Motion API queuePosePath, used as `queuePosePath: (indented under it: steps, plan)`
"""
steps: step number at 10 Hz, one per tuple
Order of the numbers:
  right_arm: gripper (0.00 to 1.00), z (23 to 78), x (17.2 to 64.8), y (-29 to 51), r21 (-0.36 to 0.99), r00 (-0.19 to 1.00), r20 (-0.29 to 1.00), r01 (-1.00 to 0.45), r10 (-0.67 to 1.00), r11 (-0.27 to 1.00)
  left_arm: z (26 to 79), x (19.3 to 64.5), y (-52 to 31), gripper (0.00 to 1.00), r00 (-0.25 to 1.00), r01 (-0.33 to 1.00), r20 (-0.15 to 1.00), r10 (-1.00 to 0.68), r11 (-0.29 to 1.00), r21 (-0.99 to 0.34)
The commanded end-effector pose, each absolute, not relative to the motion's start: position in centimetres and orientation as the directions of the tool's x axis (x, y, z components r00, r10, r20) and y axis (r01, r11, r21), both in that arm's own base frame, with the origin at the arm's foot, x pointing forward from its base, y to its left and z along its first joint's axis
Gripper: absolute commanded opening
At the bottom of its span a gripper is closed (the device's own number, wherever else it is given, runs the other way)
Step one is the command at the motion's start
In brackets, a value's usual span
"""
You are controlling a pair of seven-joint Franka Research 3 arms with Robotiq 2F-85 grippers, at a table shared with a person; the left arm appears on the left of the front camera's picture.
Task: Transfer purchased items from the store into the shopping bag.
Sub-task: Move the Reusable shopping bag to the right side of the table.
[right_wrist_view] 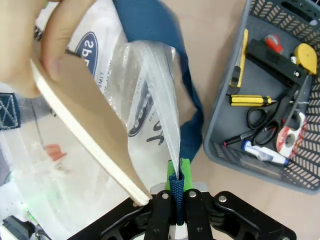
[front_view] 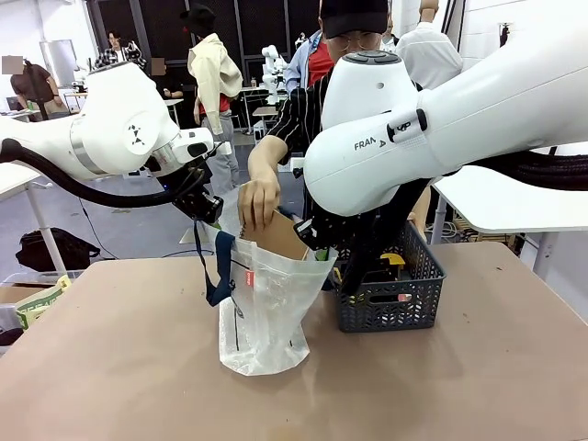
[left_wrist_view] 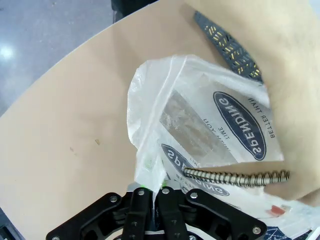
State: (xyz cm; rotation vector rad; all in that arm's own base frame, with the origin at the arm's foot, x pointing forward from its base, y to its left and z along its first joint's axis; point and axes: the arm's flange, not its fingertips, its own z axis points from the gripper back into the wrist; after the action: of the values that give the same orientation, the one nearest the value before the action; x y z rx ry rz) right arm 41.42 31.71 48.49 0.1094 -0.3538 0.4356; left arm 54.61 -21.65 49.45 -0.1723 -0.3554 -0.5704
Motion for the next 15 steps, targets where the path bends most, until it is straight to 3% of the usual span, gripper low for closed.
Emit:
queuePosePath:
  steps: [1,15]
  plan:
    - [0.0,48.6,41.57,31.7,0.045,0.84,0.37,-0.442,0.396,0.896,49.55,54.55,-21.46,0.0,0.781,0.552,0.384,-0.492,0.832,-0.056]
    - [0.0,48.6,41.57,31.7,0.045,0.84,0.37,-0.442,0.396,0.896,49.55,54.55,-21.46,0.0,0.781,0.552,0.384,-0.492,0.832,-0.056]
